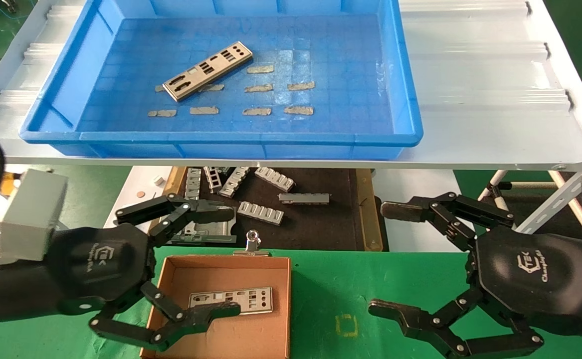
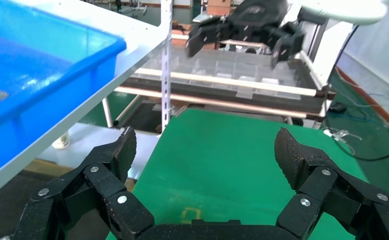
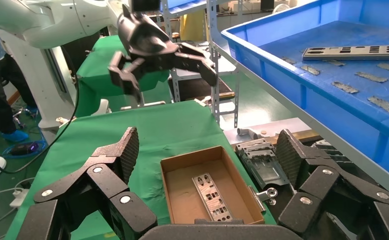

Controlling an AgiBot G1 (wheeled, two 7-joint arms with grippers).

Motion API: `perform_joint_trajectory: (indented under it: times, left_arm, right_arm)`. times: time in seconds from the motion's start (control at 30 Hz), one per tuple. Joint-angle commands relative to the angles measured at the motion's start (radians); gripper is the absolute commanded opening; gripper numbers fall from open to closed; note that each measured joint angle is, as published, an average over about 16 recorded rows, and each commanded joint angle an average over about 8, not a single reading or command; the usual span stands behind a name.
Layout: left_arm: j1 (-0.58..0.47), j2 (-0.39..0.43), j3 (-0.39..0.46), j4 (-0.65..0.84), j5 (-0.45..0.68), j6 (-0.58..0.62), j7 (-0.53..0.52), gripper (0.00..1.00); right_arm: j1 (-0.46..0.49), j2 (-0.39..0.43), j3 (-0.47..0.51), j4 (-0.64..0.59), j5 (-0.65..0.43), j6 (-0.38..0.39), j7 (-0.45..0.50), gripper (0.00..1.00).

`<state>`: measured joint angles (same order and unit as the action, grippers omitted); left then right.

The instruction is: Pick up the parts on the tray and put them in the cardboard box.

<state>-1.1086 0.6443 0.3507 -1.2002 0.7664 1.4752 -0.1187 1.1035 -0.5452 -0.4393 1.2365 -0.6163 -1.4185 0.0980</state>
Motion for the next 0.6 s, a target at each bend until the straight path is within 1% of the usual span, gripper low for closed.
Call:
perform_joint_trajectory:
  times: [0.03,0.3,0.6]
  left_arm:
    - [0.009,-0.009,-0.019,-0.022,-0.01,0.005,-0.018,1.0]
    - [0.038,-0.037,-0.078,-0.093,-0.04,0.023,-0.073,1.0]
    - [0.042,-0.04,-0.085,-0.1,-0.046,0.026,-0.077,1.0]
  right_arm:
    - [0.0,0.0,0.0,0.0,0.0,0.0,0.0,1.0]
    - [0.0,0.0,0.0,0.0,0.0,0.0,0.0,1.0]
    - [0.0,0.0,0.0,0.0,0.0,0.0,0.0,1.0]
